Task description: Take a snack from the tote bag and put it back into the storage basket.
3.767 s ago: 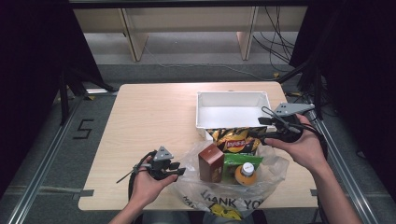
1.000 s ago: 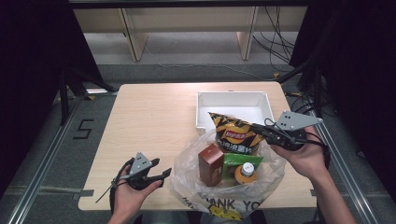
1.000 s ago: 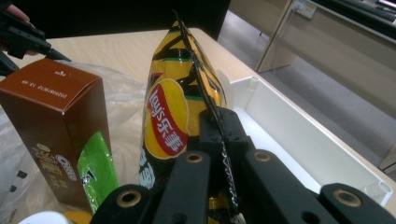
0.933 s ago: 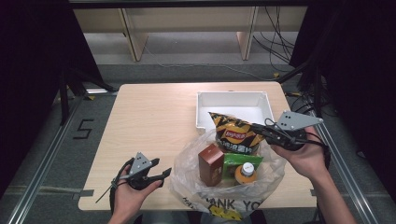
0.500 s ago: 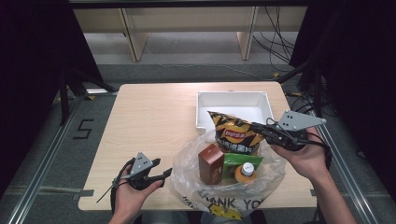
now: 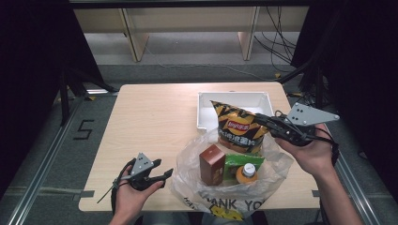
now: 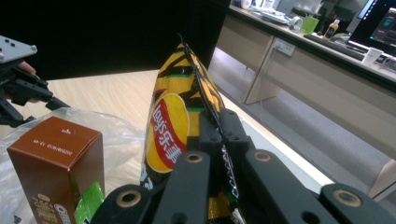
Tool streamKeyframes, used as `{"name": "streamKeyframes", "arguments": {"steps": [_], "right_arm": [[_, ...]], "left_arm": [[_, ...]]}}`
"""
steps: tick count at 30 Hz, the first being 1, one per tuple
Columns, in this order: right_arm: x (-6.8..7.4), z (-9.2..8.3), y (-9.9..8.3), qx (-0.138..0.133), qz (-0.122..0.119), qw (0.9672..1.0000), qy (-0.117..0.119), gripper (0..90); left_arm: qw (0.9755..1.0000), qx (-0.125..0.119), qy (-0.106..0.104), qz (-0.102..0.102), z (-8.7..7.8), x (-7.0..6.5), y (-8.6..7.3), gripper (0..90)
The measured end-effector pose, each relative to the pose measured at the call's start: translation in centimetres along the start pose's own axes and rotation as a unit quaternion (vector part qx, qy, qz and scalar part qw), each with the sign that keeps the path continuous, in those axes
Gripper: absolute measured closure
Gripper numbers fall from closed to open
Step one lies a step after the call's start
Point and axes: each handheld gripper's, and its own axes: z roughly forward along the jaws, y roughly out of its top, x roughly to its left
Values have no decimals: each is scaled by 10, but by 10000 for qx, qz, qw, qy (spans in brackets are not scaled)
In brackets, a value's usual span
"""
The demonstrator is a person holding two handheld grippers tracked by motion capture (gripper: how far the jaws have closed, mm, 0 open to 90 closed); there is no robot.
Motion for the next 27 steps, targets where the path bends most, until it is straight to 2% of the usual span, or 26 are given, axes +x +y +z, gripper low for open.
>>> {"name": "streamKeyframes", "arguments": {"steps": [2,4,7,8,9,10,11,14,15,16,17,18,19,20,23,24,25,26,27], "right_arm": [[1,0,0,-15,57,10000,-57,900],[2,0,2,-38,161,9998,54,900],[2,1,3,-99,71,9999,0,900],[4,1,3,-53,116,9998,149,900],[4,2,4,-70,73,9998,144,900],[4,2,6,-156,30,9999,29,900],[5,2,7,-160,95,9998,106,900],[4,1,11,-216,54,9997,44,900],[5,1,11,-265,140,9995,40,900],[3,0,13,-266,32,9996,-14,900],[2,0,14,-257,130,9996,77,900],[3,-1,14,-255,227,9994,-18,900],[0,0,15,-301,32,9995,-96,900],[0,0,15,-301,32,9995,-96,900],[0,0,15,-299,114,9995,-6,900],[-1,-1,16,-359,91,9993,-106,900],[-1,-1,16,-394,134,9991,-79,900],[-3,-1,18,-458,47,9988,-144,900],[-2,-2,18,-437,131,9989,-114,900]], "left_arm": [[10000,-3,-7,-35,0,-1,0,405],[10000,-16,-33,-28,0,-1,1,405],[10000,-3,-13,-22,-1,-1,1,405],[10000,-1,-14,-23,0,-1,1,405],[10000,3,-16,-28,0,-1,0,405],[10000,5,-16,-30,0,-1,0,405],[10000,2,-47,-44,0,-1,0,405],[10000,-4,-22,-47,0,-1,0,406],[10000,2,-22,-30,0,-1,0,406],[10000,-6,-38,-16,0,0,0,405],[10000,1,-21,10,0,0,0,406],[10000,7,-18,12,0,0,0,406],[10000,7,-18,12,0,0,0,406],[10000,0,-18,-40,0,0,0,406],[10000,3,-24,-31,0,0,0,406],[10000,-11,-23,14,0,0,0,406],[10000,-12,-5,-33,0,0,0,406],[10000,3,-20,-16,0,0,0,406],[10000,15,-36,-23,1,0,0,406]]}}
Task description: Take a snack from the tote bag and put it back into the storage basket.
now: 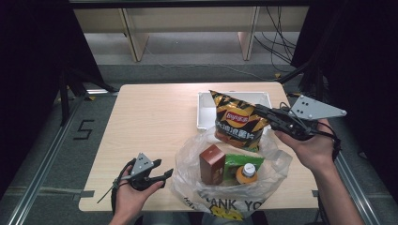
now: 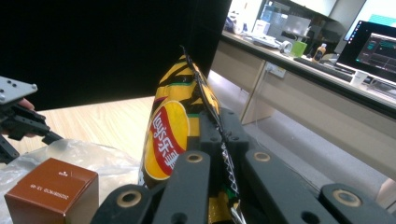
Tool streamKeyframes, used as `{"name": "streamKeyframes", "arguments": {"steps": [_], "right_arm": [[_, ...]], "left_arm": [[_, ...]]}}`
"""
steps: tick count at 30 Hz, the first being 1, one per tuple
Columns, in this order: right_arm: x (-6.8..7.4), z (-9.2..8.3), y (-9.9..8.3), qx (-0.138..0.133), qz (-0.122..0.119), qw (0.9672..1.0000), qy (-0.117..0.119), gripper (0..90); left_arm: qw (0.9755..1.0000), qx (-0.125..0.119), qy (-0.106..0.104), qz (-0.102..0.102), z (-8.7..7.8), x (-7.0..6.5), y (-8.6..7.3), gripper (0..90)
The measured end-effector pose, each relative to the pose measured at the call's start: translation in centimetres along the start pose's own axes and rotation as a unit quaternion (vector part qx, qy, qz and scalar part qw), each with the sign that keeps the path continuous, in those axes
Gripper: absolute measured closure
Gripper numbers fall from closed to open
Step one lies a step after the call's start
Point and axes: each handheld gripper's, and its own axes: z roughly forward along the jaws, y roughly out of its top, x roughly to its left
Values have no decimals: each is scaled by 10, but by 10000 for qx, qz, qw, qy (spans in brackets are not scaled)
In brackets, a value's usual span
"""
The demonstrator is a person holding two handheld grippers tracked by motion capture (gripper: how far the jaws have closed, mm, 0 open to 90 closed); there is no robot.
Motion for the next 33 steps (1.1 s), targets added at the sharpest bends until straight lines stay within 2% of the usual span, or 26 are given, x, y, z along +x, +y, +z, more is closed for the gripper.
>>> {"name": "streamKeyframes", "arguments": {"steps": [1,2,4,5,8,9,10,11,13,14,16,17,18,19,21,23,25,28,31,33], "right_arm": [[-1,0,1,-28,-20,10000,19,900],[0,0,1,-53,142,9999,59,900],[-1,-1,2,-51,146,9999,76,900],[-3,-2,4,-172,12,9999,-3,900],[0,0,5,-170,166,9996,132,900],[0,0,5,-196,62,9997,124,900],[0,0,5,-196,62,9997,124,900],[1,0,6,-171,125,9996,199,900],[0,-1,8,-196,112,9996,155,900],[1,0,8,-218,205,9994,184,900],[-1,-1,11,-265,36,9995,157,900],[-1,-1,11,-265,36,9995,157,900],[0,-2,13,-268,159,9994,158,900],[0,-2,13,-268,159,9994,158,900],[-1,-2,14,-329,67,9994,103,900],[0,-2,16,-315,122,9994,111,900],[-1,-2,17,-338,45,9994,68,900],[-1,-3,20,-403,75,9991,96,900],[-3,-3,20,-443,-25,9990,37,900],[-2,-3,20,-445,4,9990,57,900]], "left_arm": [[10000,0,-8,-3,0,0,0,406],[10000,-1,-5,-1,0,0,0,407],[10000,-5,-5,-3,1,0,0,407],[10000,-5,-3,-1,1,0,0,407],[10000,-5,-3,-2,1,0,0,407],[10000,-2,-3,1,1,0,0,407],[10000,0,-7,1,1,0,0,407],[10000,14,8,11,1,0,0,407],[10000,17,9,0,1,0,0,407],[10000,23,14,14,1,0,0,407],[10000,25,6,7,1,0,0,407],[10000,25,6,7,1,0,0,407],[10000,-2,7,-33,2,-1,-1,407],[10000,-10,-21,8,2,-1,-1,407],[10000,0,-50,-31,3,-1,-1,407],[10000,-1,-56,4,3,-1,-1,407],[10000,0,-55,56,3,0,-1,407],[10000,-32,-29,-26,3,-1,-1,407],[10000,39,-18,54,2,0,-1,407],[10000,36,-23,52,2,1,-1,407]]}}
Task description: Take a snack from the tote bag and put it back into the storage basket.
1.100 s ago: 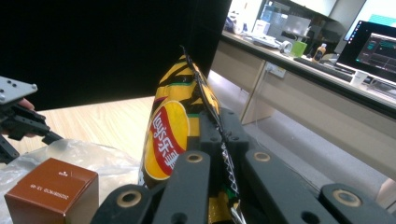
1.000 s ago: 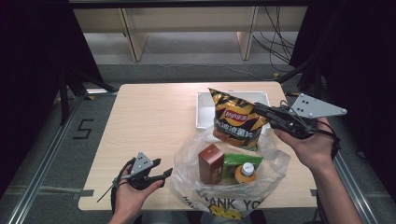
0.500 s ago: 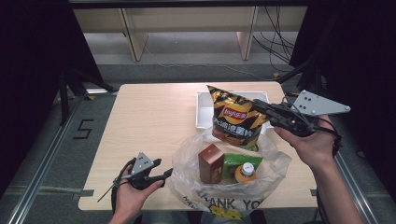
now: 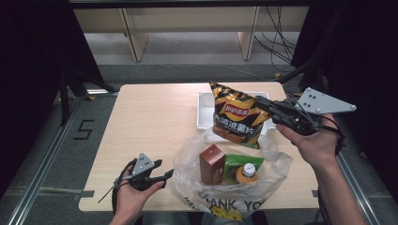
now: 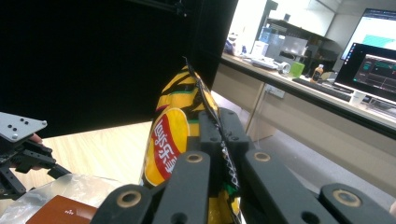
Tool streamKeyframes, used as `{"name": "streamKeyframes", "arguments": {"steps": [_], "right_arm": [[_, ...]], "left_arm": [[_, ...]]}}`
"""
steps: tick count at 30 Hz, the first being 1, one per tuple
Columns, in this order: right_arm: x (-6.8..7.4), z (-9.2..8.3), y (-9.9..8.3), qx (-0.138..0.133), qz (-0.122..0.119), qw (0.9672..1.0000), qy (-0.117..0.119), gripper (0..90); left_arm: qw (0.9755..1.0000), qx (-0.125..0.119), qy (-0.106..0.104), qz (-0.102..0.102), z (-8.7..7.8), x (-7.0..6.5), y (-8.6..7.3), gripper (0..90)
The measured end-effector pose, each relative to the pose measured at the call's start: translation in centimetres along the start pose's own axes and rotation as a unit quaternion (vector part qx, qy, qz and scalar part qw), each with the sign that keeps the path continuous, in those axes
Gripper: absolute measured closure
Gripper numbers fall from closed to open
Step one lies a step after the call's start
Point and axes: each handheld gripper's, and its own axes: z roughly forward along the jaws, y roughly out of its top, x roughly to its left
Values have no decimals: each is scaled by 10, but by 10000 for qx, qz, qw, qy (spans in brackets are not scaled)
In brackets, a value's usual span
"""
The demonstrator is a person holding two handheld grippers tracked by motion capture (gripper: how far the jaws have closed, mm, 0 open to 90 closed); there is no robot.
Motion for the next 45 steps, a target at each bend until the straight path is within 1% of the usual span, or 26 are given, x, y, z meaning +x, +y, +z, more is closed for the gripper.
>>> {"name": "streamKeyframes", "arguments": {"steps": [1,3,4,6,8,9,10,13,16,17,19,21,23,26,27,29,31,32,34,35,36,37,40,41,42,45], "right_arm": [[2,0,-1,-4,187,9998,34,900],[1,0,-1,-12,181,9998,29,900],[0,-1,0,-4,140,9999,-49,900],[0,-1,0,0,138,9999,-6,900],[0,0,1,-8,214,9998,14,900],[-1,0,2,-65,165,9998,-48,900],[-2,0,3,-74,140,9999,-8,900],[-3,0,4,-148,113,9998,-84,900],[-3,-2,5,-105,237,9997,-24,900],[-5,-1,6,-179,110,9998,-62,900],[-3,-1,7,-149,274,9995,-25,900],[-3,-2,8,-140,294,9995,-40,900],[-5,-2,8,-189,182,9996,-79,900],[-3,-2,9,-146,405,9991,-52,900],[-6,-2,10,-220,140,9996,-97,900],[-5,-2,11,-258,309,9992,-80,900],[-7,-2,11,-287,241,9992,-159,900],[-6,-3,11,-239,333,9991,-107,900],[-5,-3,11,-253,395,9988,-110,900],[-6,-3,11,-278,352,9989,-119,900],[-5,-2,11,-277,430,9986,-110,900],[-7,-2,12,-342,277,9989,-162,900],[-6,-2,12,-314,368,9988,-122,900],[-8,-2,14,-393,241,9987,-205,900],[-8,-2,14,-393,241,9987,-205,900],[-7,-2,15,-347,345,9987,-165,900]], "left_arm": [[10000,3,-7,-52,0,0,0,407],[10000,1,-8,-54,0,0,0,407],[10000,11,14,-60,1,-1,0,407],[10000,-8,7,-86,1,-1,-1,407],[10000,-15,-12,-7,2,0,0,407],[9999,-25,-6,-107,2,-1,-1,407],[9999,-20,-2,-106,2,-1,-1,407],[10000,1,14,-42,1,0,-1,407],[10000,0,-3,-82,1,0,-1,407],[10000,7,1,-62,1,0,-1,407],[10000,2,-2,-86,1,0,-1,407],[10000,10,-5,-34,1,1,-1,407],[10000,1,-7,-86,1,0,-1,407],[10000,23,3,-75,1,0,-1,407],[10000,24,4,-65,1,0,-1,407],[10000,28,10,-14,1,0,-1,407],[10000,34,10,-5,1,1,-1,407],[10000,25,10,-13,1,0,-1,407],[10000,27,10,-14,1,1,-1,407],[10000,28,2,-55,1,0,-1,407],[10000,23,9,-77,1,0,-1,407],[10000,12,-2,-74,1,0,-1,407],[10000,10,7,-55,1,0,-1,407],[10000,17,13,-81,1,0,-1,407],[10000,17,13,-81,1,0,-1,407],[10000,9,0,-63,1,1,-1,407]]}}
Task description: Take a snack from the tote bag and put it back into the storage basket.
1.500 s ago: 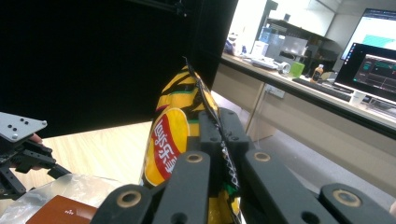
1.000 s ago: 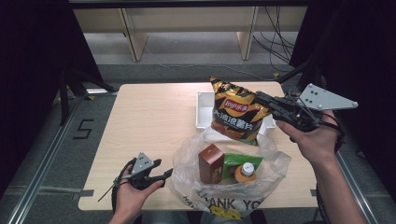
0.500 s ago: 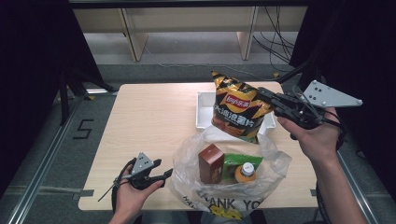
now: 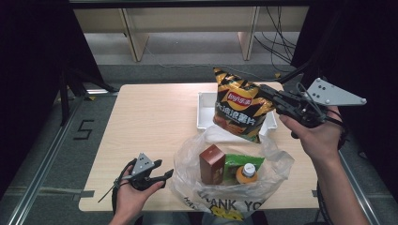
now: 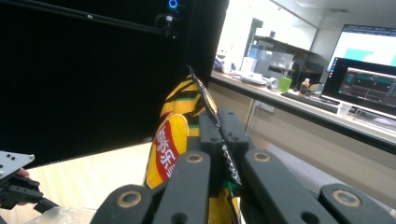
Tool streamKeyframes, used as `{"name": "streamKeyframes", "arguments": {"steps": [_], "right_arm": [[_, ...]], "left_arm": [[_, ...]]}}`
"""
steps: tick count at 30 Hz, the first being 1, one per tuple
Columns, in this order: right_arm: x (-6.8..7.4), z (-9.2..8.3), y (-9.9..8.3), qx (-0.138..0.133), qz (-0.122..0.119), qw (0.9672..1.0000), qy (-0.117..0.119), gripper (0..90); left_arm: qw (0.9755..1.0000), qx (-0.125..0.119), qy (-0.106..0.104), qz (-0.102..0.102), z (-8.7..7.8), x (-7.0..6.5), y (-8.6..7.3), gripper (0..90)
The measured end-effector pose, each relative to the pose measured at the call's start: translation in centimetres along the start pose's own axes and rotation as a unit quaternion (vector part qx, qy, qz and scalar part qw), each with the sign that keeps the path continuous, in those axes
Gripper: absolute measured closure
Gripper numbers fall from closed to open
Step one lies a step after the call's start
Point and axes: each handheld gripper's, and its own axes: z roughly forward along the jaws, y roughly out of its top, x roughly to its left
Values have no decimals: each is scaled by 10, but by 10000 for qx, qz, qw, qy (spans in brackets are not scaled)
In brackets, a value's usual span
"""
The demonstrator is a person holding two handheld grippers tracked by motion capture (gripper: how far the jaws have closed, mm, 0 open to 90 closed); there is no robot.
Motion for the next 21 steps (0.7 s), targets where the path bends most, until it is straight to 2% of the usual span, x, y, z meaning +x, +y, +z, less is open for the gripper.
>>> {"name": "streamKeyframes", "arguments": {"steps": [2,3,5,6,8,9,10,13,14,15,17,20,21], "right_arm": [[-1,1,1,-60,-94,9999,-12,900],[0,1,2,-15,16,10000,25,900],[-1,1,3,-38,-41,10000,-3,900],[0,1,3,-8,27,10000,-5,900],[-1,1,4,-74,-69,9999,19,900],[1,1,6,-61,26,10000,-32,900],[0,1,7,-81,-57,9999,16,900],[1,2,9,-70,19,10000,7,900],[0,2,10,-121,-100,9999,-51,900],[-1,3,11,-128,-98,9999,-12,900],[-1,3,13,-137,-130,9998,-58,900],[-2,3,15,-160,-135,9998,-42,900],[-2,3,15,-144,-60,9999,-53,900]], "left_arm": [[10000,-3,5,-16,0,0,0,407],[10000,0,1,-20,1,0,0,407],[10000,12,14,45,0,0,0,407],[10000,12,14,45,0,0,0,406],[10000,4,13,37,0,0,0,407],[10000,2,-17,-30,1,0,0,407],[10000,1,-17,-30,1,0,0,407],[10000,-1,-15,-34,1,0,0,407],[10000,0,-4,-24,1,-1,0,407],[10000,1,11,36,1,0,0,407],[10000,6,9,32,0,0,0,407],[10000,-13,-28,-30,1,0,0,407],[10000,-12,-7,-4,0,0,0,406]]}}
